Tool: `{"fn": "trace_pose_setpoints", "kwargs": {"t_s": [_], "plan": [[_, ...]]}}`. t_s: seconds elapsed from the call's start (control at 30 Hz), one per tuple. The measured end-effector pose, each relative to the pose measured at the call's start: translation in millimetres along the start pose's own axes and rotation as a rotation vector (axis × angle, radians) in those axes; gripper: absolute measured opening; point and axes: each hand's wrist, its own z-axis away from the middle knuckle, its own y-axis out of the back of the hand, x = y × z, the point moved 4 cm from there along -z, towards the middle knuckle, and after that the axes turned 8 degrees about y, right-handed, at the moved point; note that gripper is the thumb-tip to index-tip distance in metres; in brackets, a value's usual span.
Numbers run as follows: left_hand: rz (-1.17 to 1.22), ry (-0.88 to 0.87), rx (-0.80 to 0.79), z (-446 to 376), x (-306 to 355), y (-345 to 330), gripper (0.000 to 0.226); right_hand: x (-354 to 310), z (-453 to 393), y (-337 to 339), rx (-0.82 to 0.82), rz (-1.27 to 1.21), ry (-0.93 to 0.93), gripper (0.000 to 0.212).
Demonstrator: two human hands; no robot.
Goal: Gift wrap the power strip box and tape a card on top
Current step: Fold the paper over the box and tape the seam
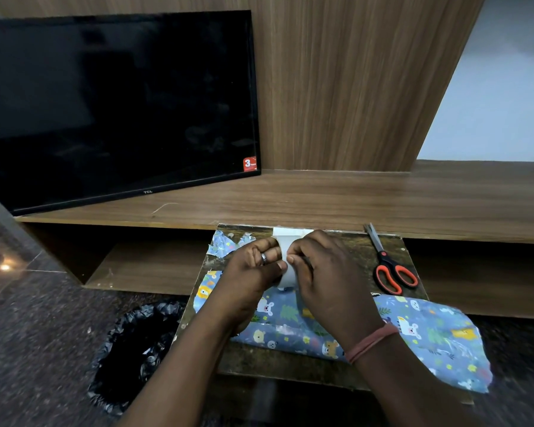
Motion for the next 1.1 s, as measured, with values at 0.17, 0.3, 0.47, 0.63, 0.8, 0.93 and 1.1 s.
{"fn": "trace_pose_setpoints", "kwargs": {"t_s": [0.17,0.3,0.47,0.63,0.8,0.93,1.1], "plan": [[-0.037,-0.052,-0.046,1.1,4.9,-2.9,0.019,1.0,0.3,0.4,0.022,-0.019,-0.033,0.005],[-0.089,-0.06,-0.071,1.1,6.3,-4.7,0.016,1.2,1.2,0.2,0.009,-0.083,-0.056,0.013],[-0.116,-0.047,-0.048,-1.3,8.3,-5.5,0.028,1.4,0.4,-1.6,0.043,-0.077,-0.107,0.008],[-0.124,-0.004,-0.037,3.2,9.9,-8.5,0.044,2.0,-1.0,-0.8,0.042,-0.028,-0.087,0.007],[-0.107,0.002,0.008,0.7,7.8,-7.4,0.032,-1.4,-0.3,-2.8,0.049,0.042,-0.054,0.011],[-0.059,0.015,0.017,1.3,8.6,-7.7,0.029,-4.5,0.8,-5.4,0.057,0.05,-0.041,0.012],[-0.016,0.01,0.044,4.4,11.6,-9.6,0.019,-6.4,1.3,-5.1,0.056,0.075,-0.02,0.008]]}}
